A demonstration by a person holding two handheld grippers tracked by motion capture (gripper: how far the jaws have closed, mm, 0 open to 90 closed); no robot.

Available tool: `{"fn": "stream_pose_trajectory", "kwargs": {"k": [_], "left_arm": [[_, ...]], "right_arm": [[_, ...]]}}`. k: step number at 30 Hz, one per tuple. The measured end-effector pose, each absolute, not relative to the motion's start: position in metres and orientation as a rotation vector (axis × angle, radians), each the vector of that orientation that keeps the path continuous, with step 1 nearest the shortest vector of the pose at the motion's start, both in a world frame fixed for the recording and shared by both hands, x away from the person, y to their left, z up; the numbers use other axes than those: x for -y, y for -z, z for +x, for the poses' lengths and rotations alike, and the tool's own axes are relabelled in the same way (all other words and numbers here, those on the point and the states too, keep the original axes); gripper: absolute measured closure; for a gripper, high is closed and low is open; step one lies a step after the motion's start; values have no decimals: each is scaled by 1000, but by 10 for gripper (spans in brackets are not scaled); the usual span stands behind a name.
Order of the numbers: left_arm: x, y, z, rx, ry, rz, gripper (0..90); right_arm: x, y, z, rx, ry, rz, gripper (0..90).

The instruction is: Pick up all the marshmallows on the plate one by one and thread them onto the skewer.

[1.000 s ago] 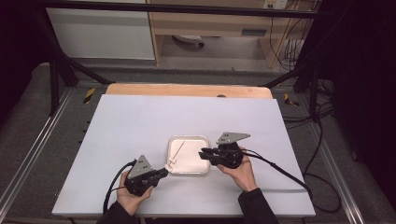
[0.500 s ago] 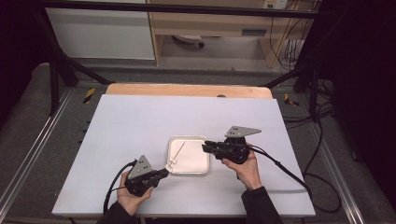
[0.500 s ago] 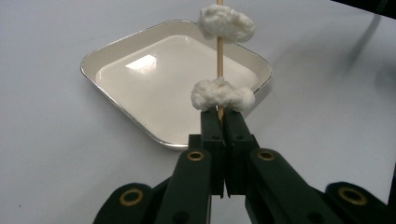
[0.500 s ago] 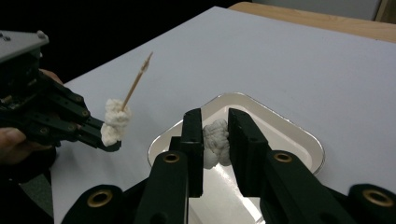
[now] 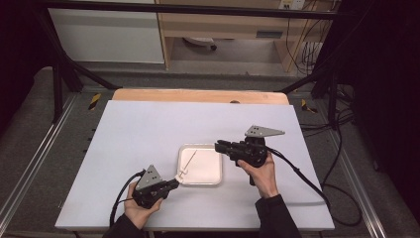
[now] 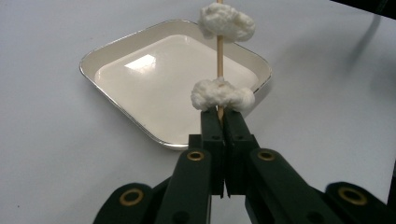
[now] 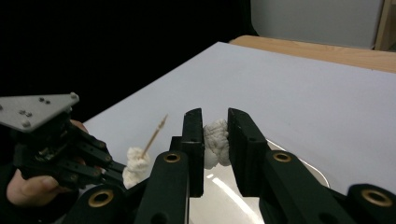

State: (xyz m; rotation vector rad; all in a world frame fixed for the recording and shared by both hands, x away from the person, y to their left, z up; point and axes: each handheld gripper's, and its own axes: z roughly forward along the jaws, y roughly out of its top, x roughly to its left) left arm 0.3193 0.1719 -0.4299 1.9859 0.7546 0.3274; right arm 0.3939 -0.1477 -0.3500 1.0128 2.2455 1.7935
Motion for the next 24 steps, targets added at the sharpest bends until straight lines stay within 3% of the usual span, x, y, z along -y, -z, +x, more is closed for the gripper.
{"fn": "stream_pose_trajectory", "kwargs": {"k": [24], "left_arm": [[-171, 430, 319, -747, -329, 1989, 889]], "right_arm": [[131, 342, 403, -2193, -1927, 1036, 777]]}}
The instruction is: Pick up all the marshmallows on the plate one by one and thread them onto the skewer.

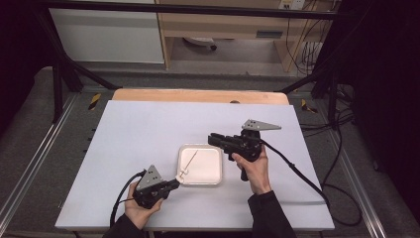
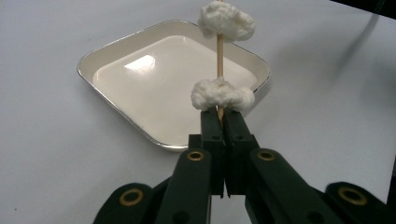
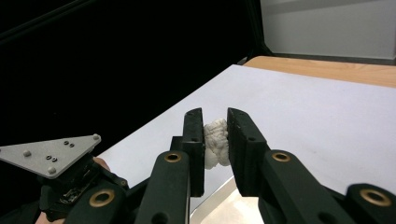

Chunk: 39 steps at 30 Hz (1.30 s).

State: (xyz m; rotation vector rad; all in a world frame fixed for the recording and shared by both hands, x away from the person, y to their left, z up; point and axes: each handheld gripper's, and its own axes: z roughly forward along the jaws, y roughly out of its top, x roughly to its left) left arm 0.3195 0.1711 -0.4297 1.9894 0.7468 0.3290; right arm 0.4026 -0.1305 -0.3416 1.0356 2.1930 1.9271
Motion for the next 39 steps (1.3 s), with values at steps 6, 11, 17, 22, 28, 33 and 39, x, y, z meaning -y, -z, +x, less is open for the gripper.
{"fn": "stream_pose_trajectory", "kwargs": {"k": [6, 11, 17, 22, 28, 33, 39], "left_arm": [[-171, 429, 319, -750, -330, 1984, 889], [-171, 429, 319, -745, -331, 1988, 889], [-171, 429, 319, -745, -331, 1988, 889], [-171, 429, 319, -745, -332, 1988, 889], [-171, 430, 319, -745, -332, 1992, 889], [-171, 430, 319, -742, -340, 1991, 889], [-171, 430, 318, -743, -345, 1991, 889]], "right_arm": [[117, 347, 405, -2222, -1940, 1040, 777], [112, 352, 406, -2242, -1942, 1046, 777], [109, 356, 406, -2270, -1947, 1048, 777], [106, 359, 406, -2293, -1941, 1048, 777], [103, 363, 406, -2313, -1957, 1057, 777], [102, 366, 406, -2323, -1959, 1058, 780], [100, 368, 405, -2333, -1977, 1058, 790]]}}
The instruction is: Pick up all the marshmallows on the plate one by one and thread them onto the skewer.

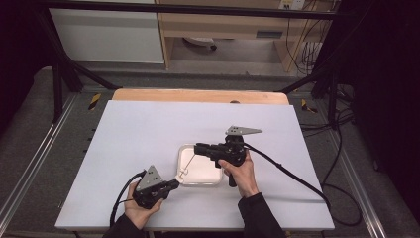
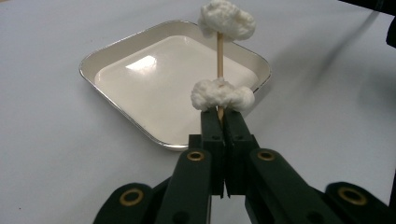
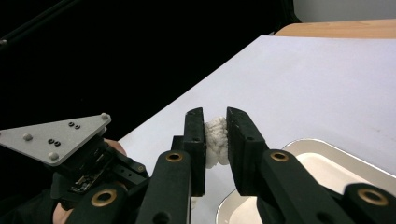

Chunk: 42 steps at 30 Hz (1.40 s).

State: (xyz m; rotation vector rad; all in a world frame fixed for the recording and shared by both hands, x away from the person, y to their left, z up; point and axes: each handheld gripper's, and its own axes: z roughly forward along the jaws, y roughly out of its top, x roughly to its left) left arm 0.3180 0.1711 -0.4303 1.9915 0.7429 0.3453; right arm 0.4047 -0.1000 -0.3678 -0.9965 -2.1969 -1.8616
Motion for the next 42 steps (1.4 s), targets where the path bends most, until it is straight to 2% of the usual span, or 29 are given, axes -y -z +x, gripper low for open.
{"fn": "stream_pose_trajectory", "kwargs": {"k": [42], "left_arm": [[-168, 435, 316, -757, -343, 2020, 891]], "right_arm": [[89, 385, 390, 2120, 1898, -925, 815]]}}
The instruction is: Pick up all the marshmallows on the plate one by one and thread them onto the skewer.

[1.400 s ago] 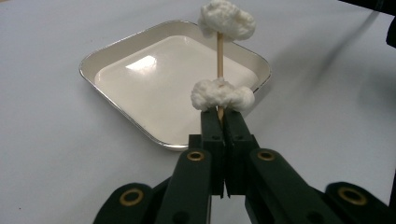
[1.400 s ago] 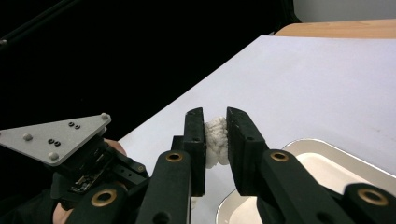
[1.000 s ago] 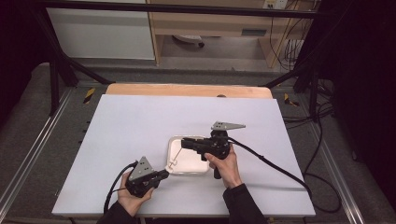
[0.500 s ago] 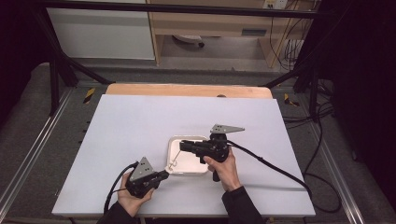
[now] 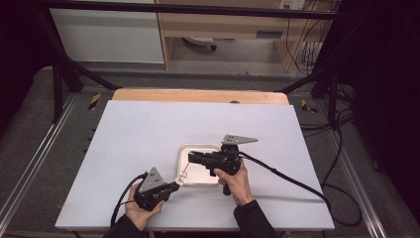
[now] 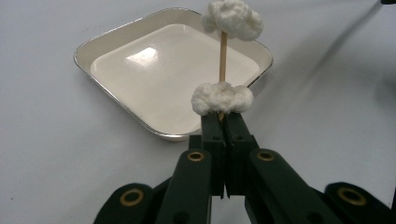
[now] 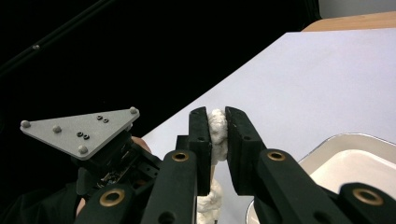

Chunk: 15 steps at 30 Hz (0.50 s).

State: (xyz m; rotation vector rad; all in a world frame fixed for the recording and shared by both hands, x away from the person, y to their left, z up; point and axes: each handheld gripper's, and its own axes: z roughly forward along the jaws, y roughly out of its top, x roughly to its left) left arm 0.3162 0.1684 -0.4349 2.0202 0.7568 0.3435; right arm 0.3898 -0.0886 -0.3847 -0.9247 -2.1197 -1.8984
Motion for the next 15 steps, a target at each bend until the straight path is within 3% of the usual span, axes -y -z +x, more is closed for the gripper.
{"fn": "stream_pose_trajectory", "kwargs": {"k": [15], "left_arm": [[-167, 436, 315, -751, -315, 2031, 891]], "right_arm": [[86, 389, 387, 2205, 1926, -948, 815]]}}
